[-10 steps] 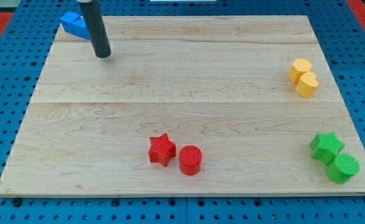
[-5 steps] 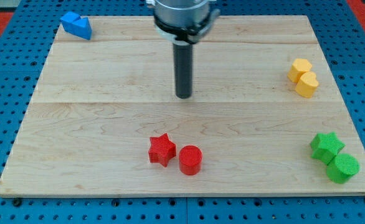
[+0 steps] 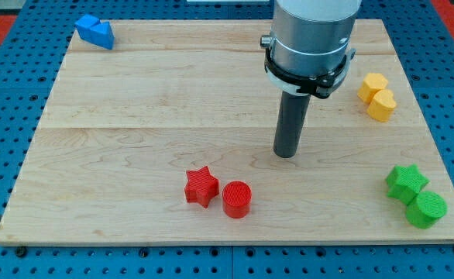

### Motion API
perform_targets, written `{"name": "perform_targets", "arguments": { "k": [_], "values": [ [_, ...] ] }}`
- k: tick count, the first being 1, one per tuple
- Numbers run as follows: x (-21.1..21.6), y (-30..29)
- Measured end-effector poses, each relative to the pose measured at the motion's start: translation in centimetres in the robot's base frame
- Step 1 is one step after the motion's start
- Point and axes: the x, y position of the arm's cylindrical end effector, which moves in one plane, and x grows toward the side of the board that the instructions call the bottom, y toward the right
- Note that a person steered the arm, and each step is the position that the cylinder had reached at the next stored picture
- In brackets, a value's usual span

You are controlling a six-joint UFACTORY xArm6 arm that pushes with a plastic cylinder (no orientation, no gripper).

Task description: Push the red circle to the red star

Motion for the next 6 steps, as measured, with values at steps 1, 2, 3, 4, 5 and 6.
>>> {"name": "perform_targets", "arguments": {
  "k": [1, 2, 3, 4, 5, 6],
  "values": [
    [0.0, 0.0],
    [2.4, 0.9],
    [6.0, 1.7],
    [7.6, 1.1],
    [7.5, -3.4],
    [7.4, -8.7]
  ]
}}
